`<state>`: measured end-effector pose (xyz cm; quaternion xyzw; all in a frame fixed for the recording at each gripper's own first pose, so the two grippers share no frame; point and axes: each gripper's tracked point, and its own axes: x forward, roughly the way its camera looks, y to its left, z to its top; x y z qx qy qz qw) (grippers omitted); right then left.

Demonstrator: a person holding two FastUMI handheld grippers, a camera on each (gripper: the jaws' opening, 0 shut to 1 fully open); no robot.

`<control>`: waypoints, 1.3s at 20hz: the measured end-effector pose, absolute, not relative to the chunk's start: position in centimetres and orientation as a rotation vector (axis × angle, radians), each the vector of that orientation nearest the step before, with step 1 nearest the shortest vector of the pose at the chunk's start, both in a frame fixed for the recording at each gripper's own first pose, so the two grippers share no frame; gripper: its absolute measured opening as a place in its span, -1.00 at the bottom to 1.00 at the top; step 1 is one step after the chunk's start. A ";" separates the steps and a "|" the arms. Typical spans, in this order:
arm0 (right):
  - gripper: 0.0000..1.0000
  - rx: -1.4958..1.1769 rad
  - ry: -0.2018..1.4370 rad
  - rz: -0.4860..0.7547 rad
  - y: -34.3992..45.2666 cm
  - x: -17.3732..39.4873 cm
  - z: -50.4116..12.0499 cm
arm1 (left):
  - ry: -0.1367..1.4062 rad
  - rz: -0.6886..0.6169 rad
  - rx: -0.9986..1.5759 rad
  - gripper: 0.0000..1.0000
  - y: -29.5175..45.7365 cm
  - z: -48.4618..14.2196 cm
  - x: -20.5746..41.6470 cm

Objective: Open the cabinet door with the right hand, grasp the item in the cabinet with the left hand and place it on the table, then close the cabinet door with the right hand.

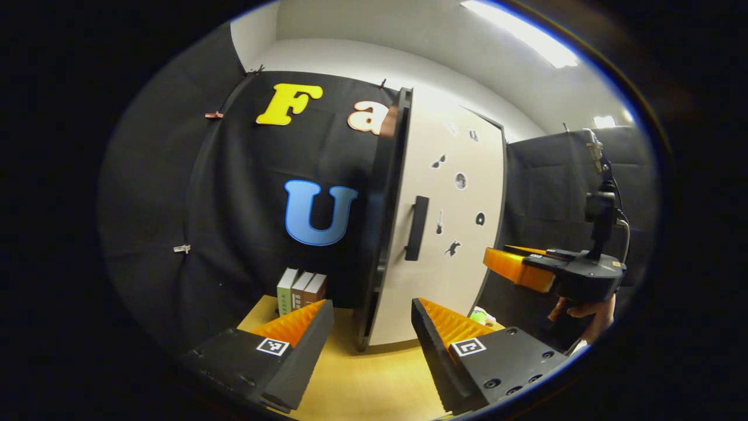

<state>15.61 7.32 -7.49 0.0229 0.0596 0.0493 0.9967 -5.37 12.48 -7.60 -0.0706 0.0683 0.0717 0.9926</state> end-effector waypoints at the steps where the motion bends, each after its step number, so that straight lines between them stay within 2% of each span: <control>1: 0.26 0.061 0.123 0.109 8.7 17.1 -7.9 | 0.137 0.166 -0.137 0.71 13.5 -7.8 -5.4; 5: 0.32 0.067 0.125 0.125 12.4 21.8 -8.9 | 0.149 0.249 -0.116 0.71 17.9 -8.3 -5.9; 11: 0.34 0.034 0.119 0.073 13.7 27.8 -11.2 | 0.168 0.342 -0.116 0.71 22.9 -9.1 -6.1; 18: 0.33 0.002 0.146 0.025 13.3 31.2 -12.8 | 0.205 0.390 -0.135 0.71 25.4 -10.4 -6.0; 19: 0.02 0.014 0.147 0.040 13.9 31.8 -12.8 | 0.207 0.395 -0.138 0.71 25.5 -10.3 -6.1; 20: -0.03 0.014 0.139 0.029 13.8 31.8 -12.6 | 0.205 0.400 -0.139 0.71 25.5 -10.2 -6.4; 21: -0.26 0.000 0.136 0.027 13.8 31.8 -12.9 | 0.201 0.405 -0.137 0.71 25.5 -10.1 -6.6; 23: -0.49 0.000 0.131 0.028 13.8 32.0 -12.8 | 0.201 0.417 -0.128 0.71 25.6 -10.0 -7.2; 24: -0.51 0.002 0.137 0.030 13.8 31.2 -12.8 | 0.203 0.423 -0.124 0.71 25.6 -10.0 -7.6; 25: -0.70 -0.004 0.151 0.043 13.8 30.9 -12.9 | 0.203 0.424 -0.124 0.71 25.5 -9.9 -7.8; 26: -0.70 -0.005 0.159 0.060 13.8 30.0 -12.8 | 0.198 0.422 -0.127 0.71 25.2 -9.7 -8.0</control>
